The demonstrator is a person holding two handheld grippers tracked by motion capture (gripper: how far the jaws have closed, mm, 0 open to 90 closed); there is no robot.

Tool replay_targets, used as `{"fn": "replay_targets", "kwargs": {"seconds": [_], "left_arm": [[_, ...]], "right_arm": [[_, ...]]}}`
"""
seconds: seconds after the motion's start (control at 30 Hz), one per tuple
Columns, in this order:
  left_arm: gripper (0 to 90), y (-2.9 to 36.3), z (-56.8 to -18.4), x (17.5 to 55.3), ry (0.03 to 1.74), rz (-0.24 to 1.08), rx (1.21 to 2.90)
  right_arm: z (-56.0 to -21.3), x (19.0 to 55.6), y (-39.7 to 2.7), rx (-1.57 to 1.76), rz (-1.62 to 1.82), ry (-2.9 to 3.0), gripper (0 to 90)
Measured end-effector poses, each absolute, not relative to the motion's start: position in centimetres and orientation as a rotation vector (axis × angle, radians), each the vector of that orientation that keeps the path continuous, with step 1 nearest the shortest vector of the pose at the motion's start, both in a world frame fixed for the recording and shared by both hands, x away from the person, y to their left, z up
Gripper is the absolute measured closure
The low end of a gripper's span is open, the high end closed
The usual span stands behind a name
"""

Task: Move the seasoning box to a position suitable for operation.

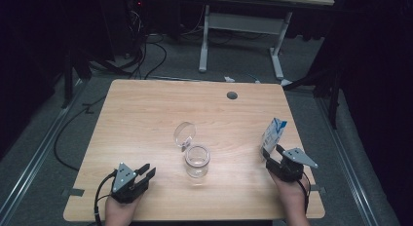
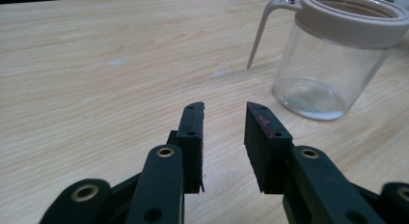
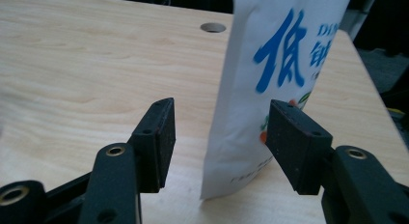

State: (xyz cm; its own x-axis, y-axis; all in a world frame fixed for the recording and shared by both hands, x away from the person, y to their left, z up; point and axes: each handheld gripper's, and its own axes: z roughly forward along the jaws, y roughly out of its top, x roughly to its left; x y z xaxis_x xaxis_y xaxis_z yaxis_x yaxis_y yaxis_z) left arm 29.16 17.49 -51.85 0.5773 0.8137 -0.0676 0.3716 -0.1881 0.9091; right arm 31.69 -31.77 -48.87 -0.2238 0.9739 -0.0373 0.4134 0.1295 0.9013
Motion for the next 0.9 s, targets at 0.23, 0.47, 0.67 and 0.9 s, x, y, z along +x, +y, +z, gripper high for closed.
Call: {"fn": "replay_targets", "kwargs": {"seconds": [0.23,0.47,0.67,0.9], "left_arm": [[68.9,18.5,-51.9,28.5,1.000,0.555,1.774],[69.0,18.1,-51.8,28.4,0.979,0.556,1.785],[69.0,17.6,-51.8,28.6,0.960,0.547,1.794],[69.0,16.9,-51.7,29.4,0.938,0.529,1.793]], "right_arm": [[-48.5,33.0,-31.5,1.349,0.985,1.698,49.0],[-48.5,32.9,-31.9,1.352,0.993,1.695,60.7],[-48.5,32.5,-32.4,1.353,0.988,1.695,71.2],[-48.7,31.4,-34.0,1.354,1.004,1.686,89.4]]}}
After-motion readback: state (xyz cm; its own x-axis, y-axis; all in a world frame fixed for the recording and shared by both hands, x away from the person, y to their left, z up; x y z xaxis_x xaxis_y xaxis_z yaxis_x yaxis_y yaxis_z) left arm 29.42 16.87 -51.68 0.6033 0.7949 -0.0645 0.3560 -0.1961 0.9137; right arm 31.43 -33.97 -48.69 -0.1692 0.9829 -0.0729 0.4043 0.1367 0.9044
